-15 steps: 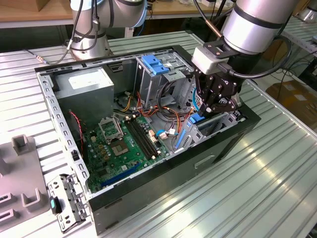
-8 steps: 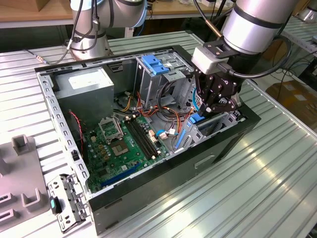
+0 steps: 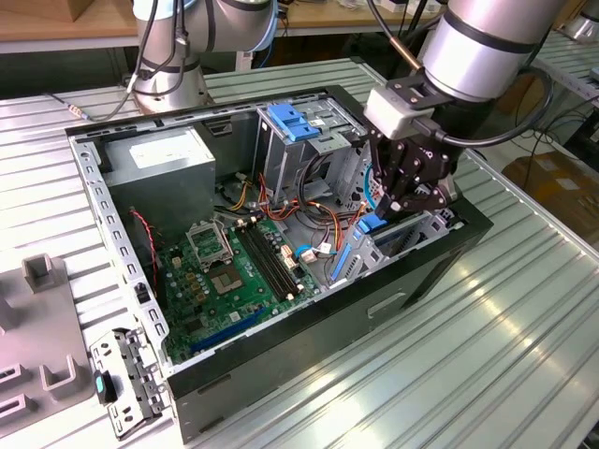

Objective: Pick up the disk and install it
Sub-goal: 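Insert the first disk wire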

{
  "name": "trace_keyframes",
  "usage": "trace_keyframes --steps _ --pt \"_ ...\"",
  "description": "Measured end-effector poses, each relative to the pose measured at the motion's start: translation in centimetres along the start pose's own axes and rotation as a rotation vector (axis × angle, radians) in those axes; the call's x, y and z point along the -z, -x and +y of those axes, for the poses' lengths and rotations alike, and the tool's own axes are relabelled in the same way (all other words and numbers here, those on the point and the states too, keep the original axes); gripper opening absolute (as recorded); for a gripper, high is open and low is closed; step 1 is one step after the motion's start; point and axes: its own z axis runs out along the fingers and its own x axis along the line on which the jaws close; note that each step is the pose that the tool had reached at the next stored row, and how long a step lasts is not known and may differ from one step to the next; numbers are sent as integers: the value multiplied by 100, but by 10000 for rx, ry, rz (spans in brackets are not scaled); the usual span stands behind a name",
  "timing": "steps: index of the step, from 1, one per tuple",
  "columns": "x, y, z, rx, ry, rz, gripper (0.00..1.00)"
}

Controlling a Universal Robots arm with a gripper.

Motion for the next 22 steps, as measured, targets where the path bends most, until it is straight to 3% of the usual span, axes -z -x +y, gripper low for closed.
trace_keyframes --steps 6,10,14,22 --pt "0 1 -33 66 0 0 11" --pt "-1 1 -53 530 0 -4 11" --pt "0 1 -55 1302 1 -10 11" --pt "47 2 -60 1629 1 -16 11"
